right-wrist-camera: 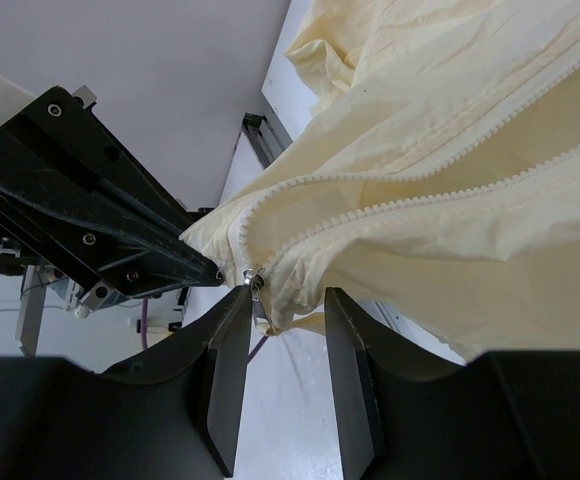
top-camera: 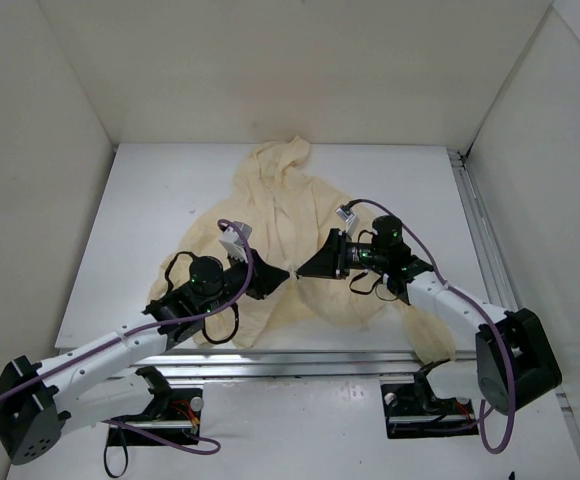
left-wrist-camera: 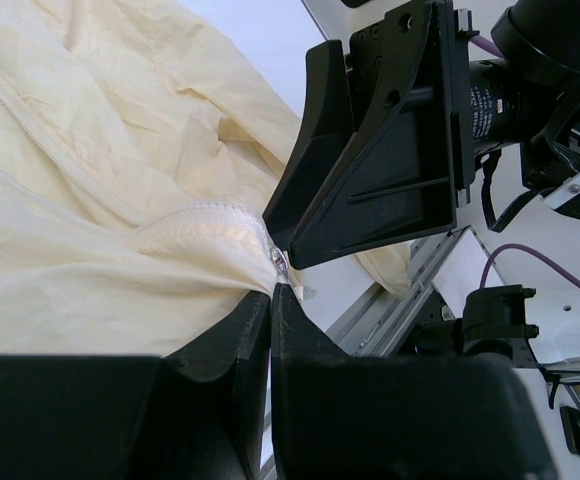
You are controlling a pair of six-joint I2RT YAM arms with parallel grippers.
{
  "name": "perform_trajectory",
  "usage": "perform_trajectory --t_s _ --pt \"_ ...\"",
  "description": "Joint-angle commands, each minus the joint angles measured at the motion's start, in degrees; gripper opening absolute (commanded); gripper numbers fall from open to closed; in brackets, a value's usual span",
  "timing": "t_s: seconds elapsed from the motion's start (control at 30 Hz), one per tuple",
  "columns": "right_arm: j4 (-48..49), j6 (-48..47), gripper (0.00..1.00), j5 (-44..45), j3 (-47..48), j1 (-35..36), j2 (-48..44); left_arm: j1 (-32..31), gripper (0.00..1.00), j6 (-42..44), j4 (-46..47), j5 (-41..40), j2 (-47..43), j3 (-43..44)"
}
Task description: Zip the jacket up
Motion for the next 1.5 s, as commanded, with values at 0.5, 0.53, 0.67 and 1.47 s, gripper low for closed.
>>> perform_trajectory --t_s 0.5,0.53,0.67,1.47 --pt "7.6 2.1 0.07 -2.4 0.4 0.2 -0.6 0.4 0.0 -1.1 5.4 1.1 0.0 2.9" --pt "7.6 2.2 0.06 -2.4 0.6 0.3 -0.7 0.4 0.0 -1.0 5.5 1.1 0.0 2.8" --pt "7.6 2.8 0.0 -2.4 1.2 0.2 -1.4 0.4 0.0 -1.2 5.8 2.1 0.4 2.8" --pt "7.1 2.1 0.0 0.3 4.5 2.6 -1.2 0.4 0.0 0.3 9.9 16.0 6.5 5.6"
